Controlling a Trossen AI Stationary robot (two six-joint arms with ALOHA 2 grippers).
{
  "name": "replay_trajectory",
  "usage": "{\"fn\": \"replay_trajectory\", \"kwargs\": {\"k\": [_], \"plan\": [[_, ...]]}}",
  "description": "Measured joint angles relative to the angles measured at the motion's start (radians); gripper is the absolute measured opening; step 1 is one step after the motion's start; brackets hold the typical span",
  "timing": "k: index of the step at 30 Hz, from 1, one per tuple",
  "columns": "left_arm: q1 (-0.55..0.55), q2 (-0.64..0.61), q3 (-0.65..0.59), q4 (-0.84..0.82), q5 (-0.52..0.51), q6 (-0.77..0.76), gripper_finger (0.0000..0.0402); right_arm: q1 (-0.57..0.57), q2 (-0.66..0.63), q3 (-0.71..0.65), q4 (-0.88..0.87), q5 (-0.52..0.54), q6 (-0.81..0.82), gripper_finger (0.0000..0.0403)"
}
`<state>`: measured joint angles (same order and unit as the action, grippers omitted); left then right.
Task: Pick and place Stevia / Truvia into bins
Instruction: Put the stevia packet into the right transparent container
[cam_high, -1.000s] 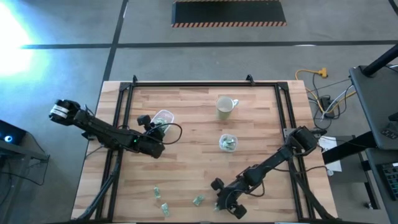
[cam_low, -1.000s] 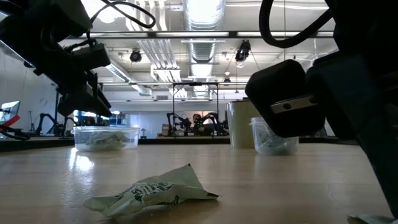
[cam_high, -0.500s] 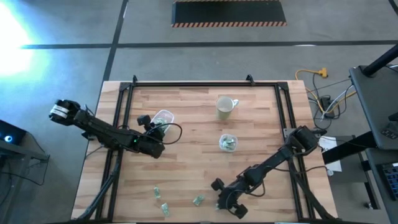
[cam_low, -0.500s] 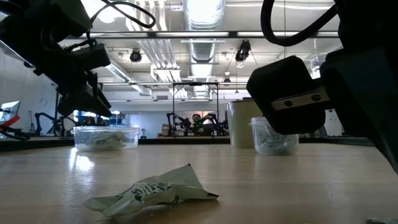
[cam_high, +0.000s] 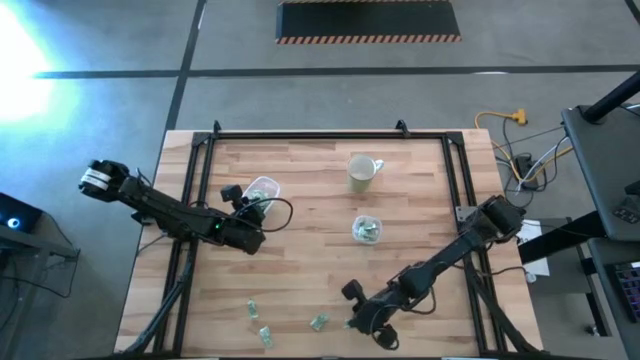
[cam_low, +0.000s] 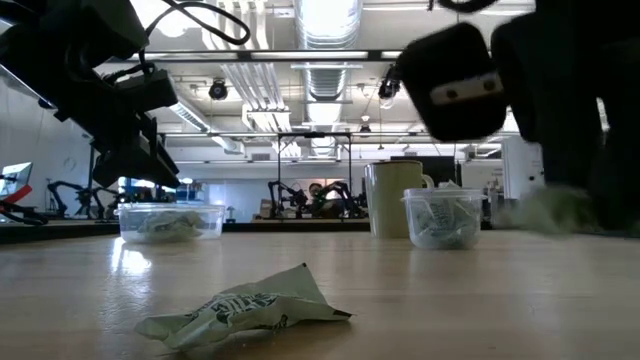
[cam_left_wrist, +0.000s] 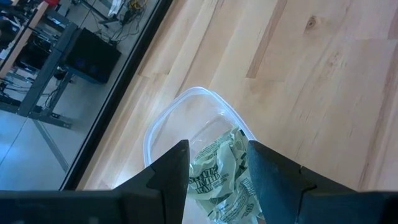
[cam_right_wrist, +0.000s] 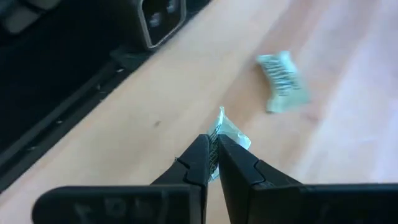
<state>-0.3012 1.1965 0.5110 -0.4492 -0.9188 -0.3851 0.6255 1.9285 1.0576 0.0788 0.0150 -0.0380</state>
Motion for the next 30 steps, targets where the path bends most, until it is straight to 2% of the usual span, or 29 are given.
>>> {"fn": "replay_trajectory", "kwargs": {"k": [8, 15, 22, 30], "plan": [[0.0, 0.0, 0.0, 0.003, 0.0, 0.0, 0.0147, 0.025, -0.138, 0.0, -0.247, 0.357, 0.057, 0.0022], [0.0, 0.0, 0.0, 0.016, -0.001, 0.0, 0.0147, -0.009, -0.276, -0.006, -0.504, 0.67, 0.13, 0.0022], [0.0, 0.0, 0.0, 0.022, -0.001, 0.0, 0.0147, -0.12, -0.399, -0.076, -0.52, 0.692, 0.128, 0.0022], [0.0, 0.0, -0.001, 0.022, 0.0, 0.002, 0.0147, -0.244, -0.423, -0.182, -0.509, 0.642, 0.162, 0.0022]]}}
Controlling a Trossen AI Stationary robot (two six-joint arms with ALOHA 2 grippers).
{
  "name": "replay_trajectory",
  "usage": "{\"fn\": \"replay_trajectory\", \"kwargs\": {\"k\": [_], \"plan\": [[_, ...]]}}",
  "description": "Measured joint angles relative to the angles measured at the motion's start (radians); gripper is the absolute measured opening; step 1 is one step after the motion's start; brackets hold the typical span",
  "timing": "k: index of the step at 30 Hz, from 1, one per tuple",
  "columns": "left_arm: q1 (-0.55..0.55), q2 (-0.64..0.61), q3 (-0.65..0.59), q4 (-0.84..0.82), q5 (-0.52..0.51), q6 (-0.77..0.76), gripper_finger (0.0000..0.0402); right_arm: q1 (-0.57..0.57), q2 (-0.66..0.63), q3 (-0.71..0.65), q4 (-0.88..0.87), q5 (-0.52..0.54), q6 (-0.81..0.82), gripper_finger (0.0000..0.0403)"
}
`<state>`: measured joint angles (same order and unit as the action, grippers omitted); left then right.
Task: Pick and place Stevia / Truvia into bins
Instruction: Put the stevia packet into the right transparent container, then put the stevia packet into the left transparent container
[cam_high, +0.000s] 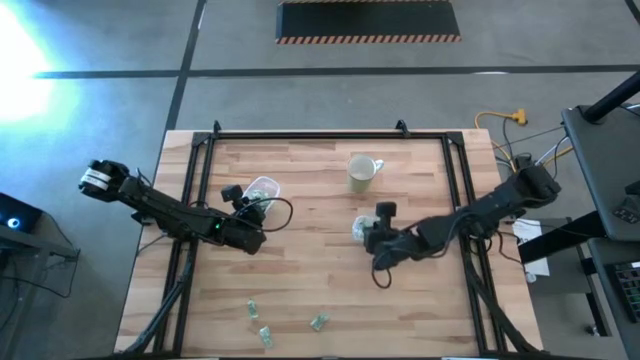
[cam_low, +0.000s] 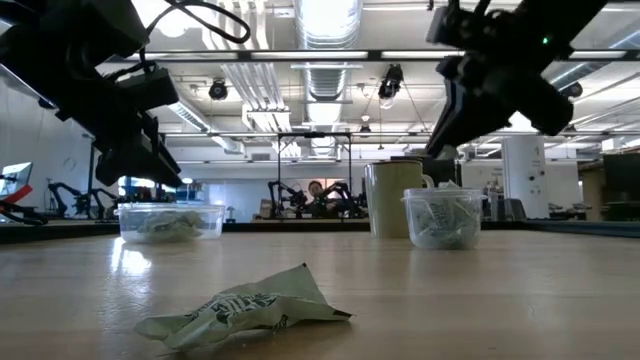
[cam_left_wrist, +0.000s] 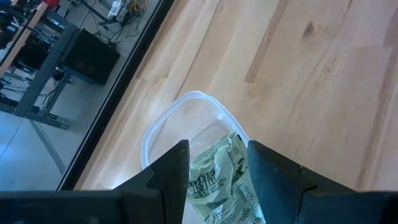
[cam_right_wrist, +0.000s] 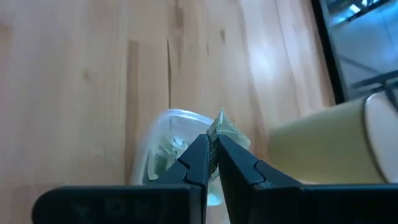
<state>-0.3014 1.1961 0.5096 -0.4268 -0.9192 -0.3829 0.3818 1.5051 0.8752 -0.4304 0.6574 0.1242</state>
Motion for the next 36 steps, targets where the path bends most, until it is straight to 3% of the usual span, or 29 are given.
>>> {"fn": "replay_trajectory", "kwargs": {"k": [13, 27, 31, 36], "plan": [[0.0, 0.0, -0.003, 0.0, 0.0, 0.002, 0.0147, -0.049, 0.002, -0.069, 0.082, -0.014, 0.022, 0.0026], [0.0, 0.0, 0.002, -0.001, 0.01, 0.002, 0.0147, -0.047, -0.007, -0.063, 0.066, -0.011, -0.004, 0.0132], [0.0, 0.0, 0.024, 0.03, 0.119, 0.027, 0.0147, -0.024, -0.032, -0.031, 0.069, -0.012, -0.016, 0.0138], [-0.001, 0.0, 0.024, 0.254, 0.399, 0.162, 0.0147, 0.03, -0.067, -0.013, 0.073, -0.095, -0.026, 0.0134]]}}
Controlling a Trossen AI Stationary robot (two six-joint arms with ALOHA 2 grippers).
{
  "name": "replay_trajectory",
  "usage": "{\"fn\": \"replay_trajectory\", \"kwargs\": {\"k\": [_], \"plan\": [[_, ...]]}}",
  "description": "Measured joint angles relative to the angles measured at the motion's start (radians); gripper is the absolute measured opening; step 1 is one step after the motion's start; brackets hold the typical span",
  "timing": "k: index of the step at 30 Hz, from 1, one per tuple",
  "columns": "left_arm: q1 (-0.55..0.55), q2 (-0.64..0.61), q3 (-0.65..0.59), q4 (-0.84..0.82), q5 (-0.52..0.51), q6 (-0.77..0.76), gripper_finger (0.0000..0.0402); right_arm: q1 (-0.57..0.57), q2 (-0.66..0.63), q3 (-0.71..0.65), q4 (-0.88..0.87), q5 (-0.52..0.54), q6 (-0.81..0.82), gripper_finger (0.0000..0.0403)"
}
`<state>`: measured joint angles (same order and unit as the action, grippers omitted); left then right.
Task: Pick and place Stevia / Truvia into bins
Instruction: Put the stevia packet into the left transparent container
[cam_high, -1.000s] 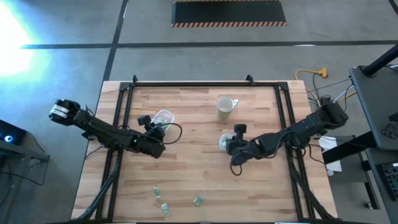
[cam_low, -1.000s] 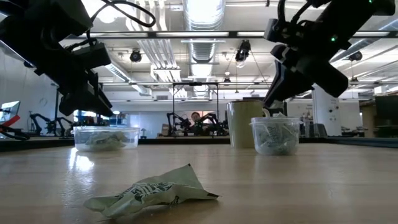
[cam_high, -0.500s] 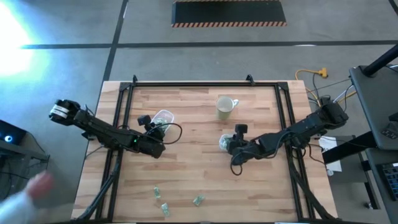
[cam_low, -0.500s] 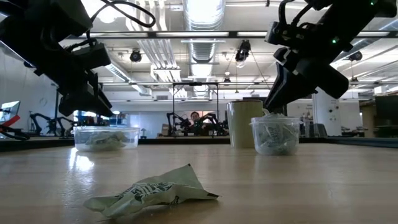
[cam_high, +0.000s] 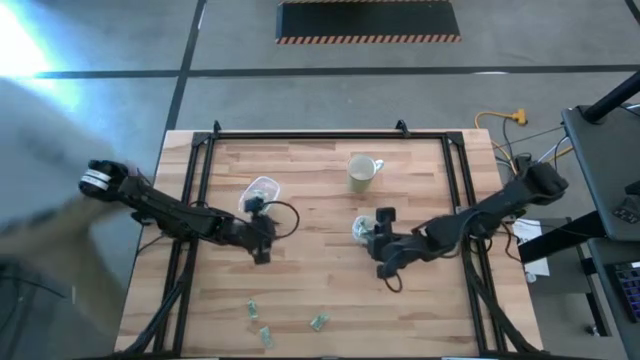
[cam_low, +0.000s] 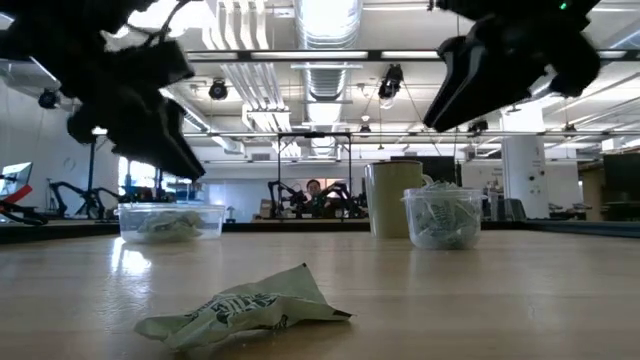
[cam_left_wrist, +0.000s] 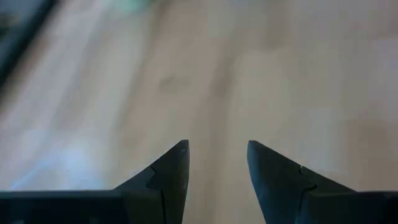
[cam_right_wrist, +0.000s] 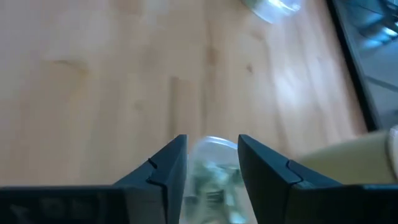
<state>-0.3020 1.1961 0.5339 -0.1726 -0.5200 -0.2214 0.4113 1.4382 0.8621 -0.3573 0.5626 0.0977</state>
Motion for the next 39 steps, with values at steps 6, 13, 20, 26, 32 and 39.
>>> {"fn": "replay_trajectory", "kwargs": {"k": [6, 13, 20, 26, 32, 39], "plan": [[-0.012, 0.039, -0.006, 0.358, 0.289, 0.14, 0.0147, 0.08, -0.024, 0.0, 0.0, -0.048, 0.0, 0.0123], [-0.06, 0.195, -0.01, 0.674, 0.476, 0.272, 0.0147, 0.142, -0.029, 0.0, 0.002, -0.048, 0.004, 0.0112], [-0.134, 0.286, -0.013, 0.652, 0.495, 0.173, 0.0147, 0.161, -0.029, 0.0, 0.003, -0.048, 0.024, 0.0101], [-0.219, 0.283, -0.011, 0.594, 0.496, 0.048, 0.0145, 0.161, -0.029, 0.0, 0.002, -0.048, 0.038, 0.0094], [-0.347, 0.269, -0.011, 0.507, 0.446, -0.12, 0.0145, 0.161, -0.029, 0.0, 0.003, -0.049, 0.053, 0.0094], [-0.478, 0.262, -0.006, 0.376, 0.356, -0.386, 0.0145, 0.161, -0.029, 0.0, 0.006, -0.05, 0.053, 0.0087]]}}
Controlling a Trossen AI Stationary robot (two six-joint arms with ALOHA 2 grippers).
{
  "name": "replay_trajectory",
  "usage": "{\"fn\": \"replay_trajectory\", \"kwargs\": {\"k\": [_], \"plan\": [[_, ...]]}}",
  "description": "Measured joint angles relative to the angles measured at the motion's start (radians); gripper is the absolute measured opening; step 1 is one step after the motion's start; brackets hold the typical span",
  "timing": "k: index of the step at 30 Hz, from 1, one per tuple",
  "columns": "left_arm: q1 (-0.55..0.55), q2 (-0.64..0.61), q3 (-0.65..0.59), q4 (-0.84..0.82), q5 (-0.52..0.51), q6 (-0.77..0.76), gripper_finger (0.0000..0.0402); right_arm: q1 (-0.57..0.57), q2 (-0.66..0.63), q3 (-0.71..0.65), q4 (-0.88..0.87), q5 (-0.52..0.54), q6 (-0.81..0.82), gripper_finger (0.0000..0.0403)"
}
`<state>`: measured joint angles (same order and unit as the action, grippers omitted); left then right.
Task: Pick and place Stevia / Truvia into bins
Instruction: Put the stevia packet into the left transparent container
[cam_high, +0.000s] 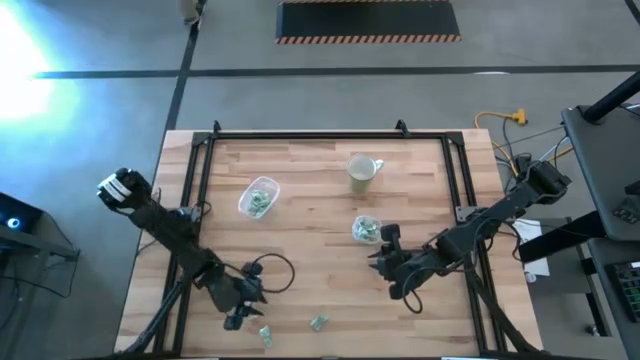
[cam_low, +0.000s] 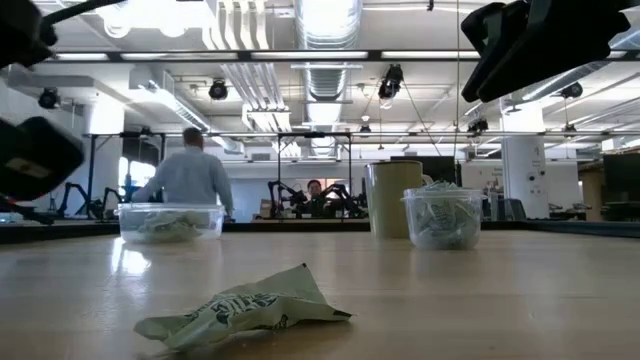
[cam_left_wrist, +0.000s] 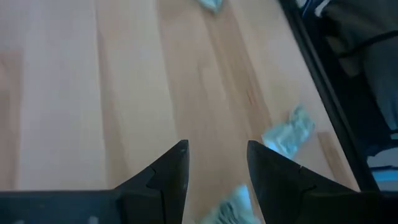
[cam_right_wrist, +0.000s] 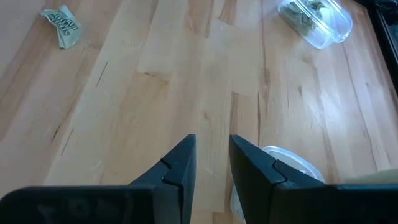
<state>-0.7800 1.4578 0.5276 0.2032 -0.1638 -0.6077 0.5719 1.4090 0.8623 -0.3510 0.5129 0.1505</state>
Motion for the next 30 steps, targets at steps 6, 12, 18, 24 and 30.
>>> {"fn": "replay_trajectory", "kwargs": {"k": [6, 12, 18, 24, 30], "plan": [[-0.053, 0.0, 0.044, -0.149, -0.027, -0.147, 0.0145, 0.0, 0.0, 0.0, 0.029, -0.001, -0.002, 0.0081], [-0.066, 0.0, 0.095, -0.26, -0.027, -0.203, 0.0145, 0.0, 0.0, 0.0, 0.029, -0.001, -0.001, 0.0085], [-0.08, 0.011, 0.125, -0.367, -0.027, -0.277, 0.0145, 0.0, 0.002, 0.0, 0.029, -0.001, -0.001, 0.0089], [-0.093, 0.04, 0.143, -0.378, -0.028, -0.298, 0.0145, 0.0, 0.002, 0.0, 0.033, -0.001, 0.0, 0.0079], [-0.101, 0.091, 0.146, -0.372, -0.035, -0.304, 0.0145, 0.0, 0.002, 0.0, 0.037, -0.001, 0.0, 0.0072]]}}
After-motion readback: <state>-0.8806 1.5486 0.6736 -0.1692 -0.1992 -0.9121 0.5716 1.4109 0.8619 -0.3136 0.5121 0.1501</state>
